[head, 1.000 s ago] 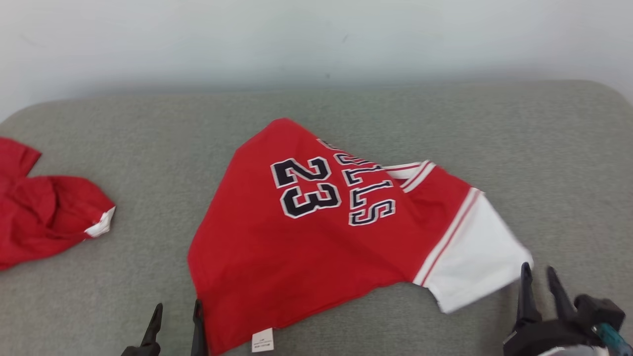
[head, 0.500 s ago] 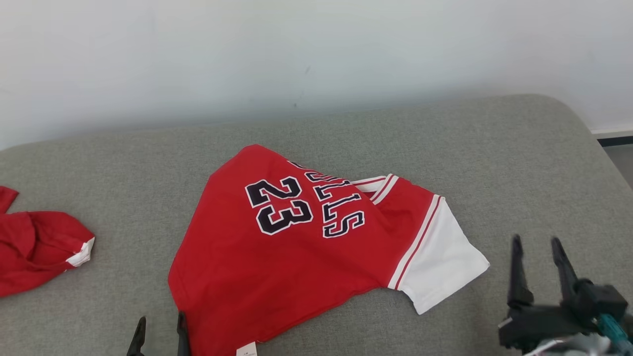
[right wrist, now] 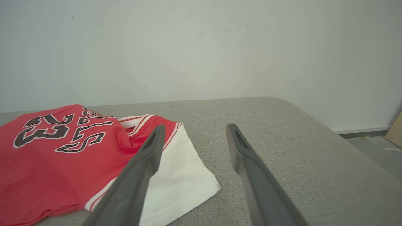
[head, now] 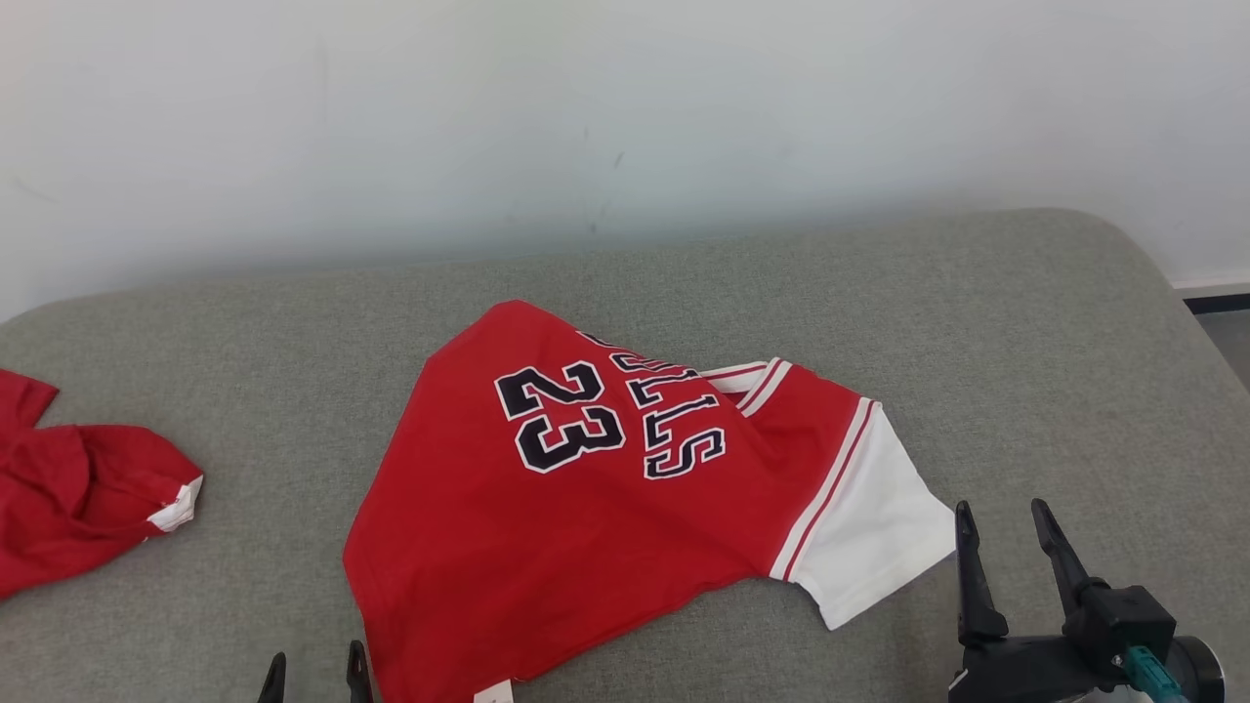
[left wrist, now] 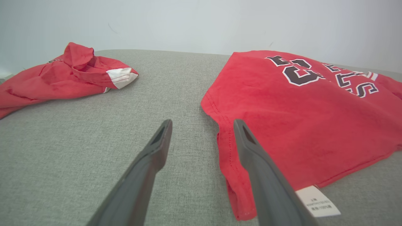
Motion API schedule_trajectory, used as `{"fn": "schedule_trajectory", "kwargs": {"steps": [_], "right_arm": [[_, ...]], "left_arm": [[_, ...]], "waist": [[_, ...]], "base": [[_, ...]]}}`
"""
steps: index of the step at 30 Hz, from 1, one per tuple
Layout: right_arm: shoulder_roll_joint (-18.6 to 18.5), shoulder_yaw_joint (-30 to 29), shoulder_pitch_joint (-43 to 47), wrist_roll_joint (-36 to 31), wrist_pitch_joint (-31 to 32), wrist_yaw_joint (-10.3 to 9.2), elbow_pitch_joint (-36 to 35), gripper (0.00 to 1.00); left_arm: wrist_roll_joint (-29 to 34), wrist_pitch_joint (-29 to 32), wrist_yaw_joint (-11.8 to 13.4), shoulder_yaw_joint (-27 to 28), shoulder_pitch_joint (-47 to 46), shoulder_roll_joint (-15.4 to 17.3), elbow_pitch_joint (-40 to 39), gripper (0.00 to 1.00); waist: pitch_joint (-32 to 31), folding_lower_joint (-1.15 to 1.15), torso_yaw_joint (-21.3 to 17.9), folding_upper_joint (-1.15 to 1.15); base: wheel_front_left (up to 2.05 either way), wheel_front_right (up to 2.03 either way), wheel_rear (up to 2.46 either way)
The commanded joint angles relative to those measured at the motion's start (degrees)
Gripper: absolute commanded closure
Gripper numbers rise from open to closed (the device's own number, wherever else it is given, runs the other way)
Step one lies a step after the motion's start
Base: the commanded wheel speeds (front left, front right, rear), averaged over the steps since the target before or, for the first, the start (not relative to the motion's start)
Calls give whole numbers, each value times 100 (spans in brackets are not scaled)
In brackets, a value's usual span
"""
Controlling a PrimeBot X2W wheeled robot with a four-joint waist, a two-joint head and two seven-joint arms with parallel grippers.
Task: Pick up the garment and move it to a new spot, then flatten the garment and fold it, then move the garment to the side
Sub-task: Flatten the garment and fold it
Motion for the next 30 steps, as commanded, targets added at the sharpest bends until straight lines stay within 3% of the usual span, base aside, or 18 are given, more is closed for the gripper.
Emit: {"fn": "schedule_trajectory", "kwargs": {"steps": [1,12,19,30], "right_arm": [[6,-2,39,-24,0,-11,9,0],[-41,72,-21,-26,-1,-11,98,0],[-194,241,-283,65,-1,-11,258,0],[-286,193,-384,96,-1,-11,328,0]], "left_arm": [[-18,-19,18,-7,61,-3,-20,0],[-107,-19,15,-271,-34,-4,-71,0],[-516,-19,133,-683,-237,-1,135,0],[-1047,-19,204,-1115,-253,0,486,0]], "waist": [[-8,0,-10,0],[311,0,51,0],[761,0,200,0],[885,0,357,0]], "base": [[0,0,0],[0,0,0],[0,0,0],[0,0,0]]}}
